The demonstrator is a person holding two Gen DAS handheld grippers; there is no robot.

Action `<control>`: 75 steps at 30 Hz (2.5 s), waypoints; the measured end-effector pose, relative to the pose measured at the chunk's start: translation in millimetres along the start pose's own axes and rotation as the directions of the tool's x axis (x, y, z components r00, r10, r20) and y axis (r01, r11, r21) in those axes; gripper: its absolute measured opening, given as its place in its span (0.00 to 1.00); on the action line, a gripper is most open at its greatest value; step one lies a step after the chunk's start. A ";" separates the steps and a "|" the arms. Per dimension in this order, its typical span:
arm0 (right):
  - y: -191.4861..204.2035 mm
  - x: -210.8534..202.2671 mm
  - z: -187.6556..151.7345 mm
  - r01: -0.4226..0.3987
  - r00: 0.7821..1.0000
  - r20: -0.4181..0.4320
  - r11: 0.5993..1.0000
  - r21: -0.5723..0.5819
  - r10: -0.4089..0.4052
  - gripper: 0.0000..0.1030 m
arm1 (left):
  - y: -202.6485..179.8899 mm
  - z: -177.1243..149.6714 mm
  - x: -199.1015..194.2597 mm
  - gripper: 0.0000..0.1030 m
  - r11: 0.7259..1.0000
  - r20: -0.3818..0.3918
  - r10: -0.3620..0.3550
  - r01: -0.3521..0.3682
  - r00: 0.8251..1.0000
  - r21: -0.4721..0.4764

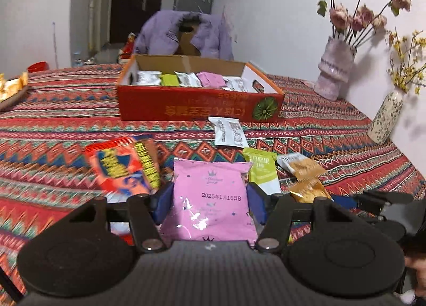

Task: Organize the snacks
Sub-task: 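Carry both packets into the box and open both tools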

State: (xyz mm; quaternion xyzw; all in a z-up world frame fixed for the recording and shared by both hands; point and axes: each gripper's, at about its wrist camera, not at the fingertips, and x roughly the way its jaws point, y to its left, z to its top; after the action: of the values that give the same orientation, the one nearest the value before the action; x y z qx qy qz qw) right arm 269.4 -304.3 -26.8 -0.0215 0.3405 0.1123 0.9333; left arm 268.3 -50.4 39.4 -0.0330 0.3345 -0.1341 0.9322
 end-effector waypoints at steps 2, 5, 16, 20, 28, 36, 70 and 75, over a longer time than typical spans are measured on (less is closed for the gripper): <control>3.7 -15.0 -9.7 -0.014 1.000 -0.004 1.000 -0.004 0.014 0.39 | 1.4 -7.0 -13.7 0.58 1.000 -0.002 0.020 -0.020 1.000 -0.013; 5.3 -42.1 -20.2 -0.073 0.997 0.005 0.997 0.023 0.073 0.39 | 2.7 -16.6 -31.9 0.58 0.999 0.004 0.037 -0.037 0.999 -0.026; 7.0 -102.9 -20.4 -0.176 0.977 0.138 0.982 0.072 0.165 0.38 | -6.0 -25.5 -67.5 0.59 0.999 0.065 0.041 -0.039 0.997 -0.022; 3.8 -108.2 -6.2 -0.155 0.973 0.183 0.987 0.050 0.143 0.38 | -6.6 -17.6 -67.4 0.59 0.999 0.085 0.043 -0.041 0.995 -0.025; -13.3 -69.9 56.2 -0.073 0.970 0.231 0.997 -0.023 0.076 0.39 | -5.6 33.0 -32.7 0.59 0.999 0.130 0.049 -0.051 0.990 0.012; -32.7 7.9 153.4 -0.089 0.973 0.209 0.994 -0.056 0.099 0.39 | 12.0 124.4 59.9 0.59 0.999 0.095 0.031 -0.029 0.995 -0.021; -51.3 38.5 201.5 0.022 0.982 0.189 0.997 -0.080 -0.007 0.73 | 36.2 165.5 68.9 0.81 0.995 0.146 0.075 -0.083 0.987 0.054; -32.9 -18.5 155.1 -0.005 0.980 0.198 0.993 -0.121 0.029 0.81 | 25.0 116.5 3.6 0.83 0.987 0.209 0.093 -0.117 0.973 0.109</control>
State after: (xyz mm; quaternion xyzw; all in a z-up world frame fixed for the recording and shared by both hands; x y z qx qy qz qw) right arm 360.9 -321.9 102.9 -0.0633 0.2379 0.1422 0.9587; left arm 350.3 -30.6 123.5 0.0274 0.2300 -0.1004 0.9676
